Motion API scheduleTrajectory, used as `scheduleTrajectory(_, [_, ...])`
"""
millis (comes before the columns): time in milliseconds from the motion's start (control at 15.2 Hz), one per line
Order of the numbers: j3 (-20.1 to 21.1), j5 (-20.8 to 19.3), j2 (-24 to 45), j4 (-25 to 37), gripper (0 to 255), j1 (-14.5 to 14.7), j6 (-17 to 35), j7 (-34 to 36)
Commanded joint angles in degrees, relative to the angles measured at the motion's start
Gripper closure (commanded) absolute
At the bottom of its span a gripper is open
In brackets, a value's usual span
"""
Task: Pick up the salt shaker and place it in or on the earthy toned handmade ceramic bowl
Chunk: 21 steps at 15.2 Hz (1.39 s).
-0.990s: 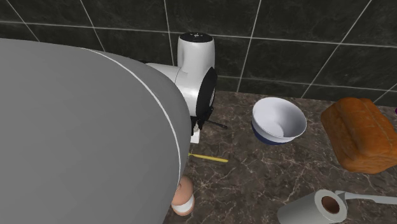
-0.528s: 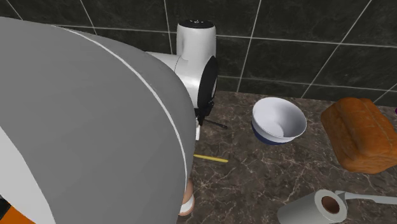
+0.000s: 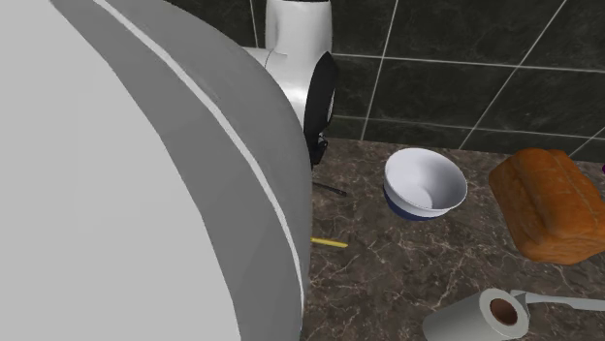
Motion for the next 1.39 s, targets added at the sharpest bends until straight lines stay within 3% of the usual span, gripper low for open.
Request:
scheduleTrajectory(0, [0.0, -0.5, -0.7, 0.9, 255, 0.1, -1.5, 0.4])
scheduleTrajectory(594, [0.0, -1.6, -2.3, 5.6, 255, 0.3, -7.4, 1.2])
scheduleTrajectory(924, [3.9, -5.8, -10.3, -1.4, 255, 3.8, -7.1, 10.1])
scheduleTrajectory(1320, [9.6, -8.3, -17.4, -7.4, 255, 6.7, -7.8, 20.0])
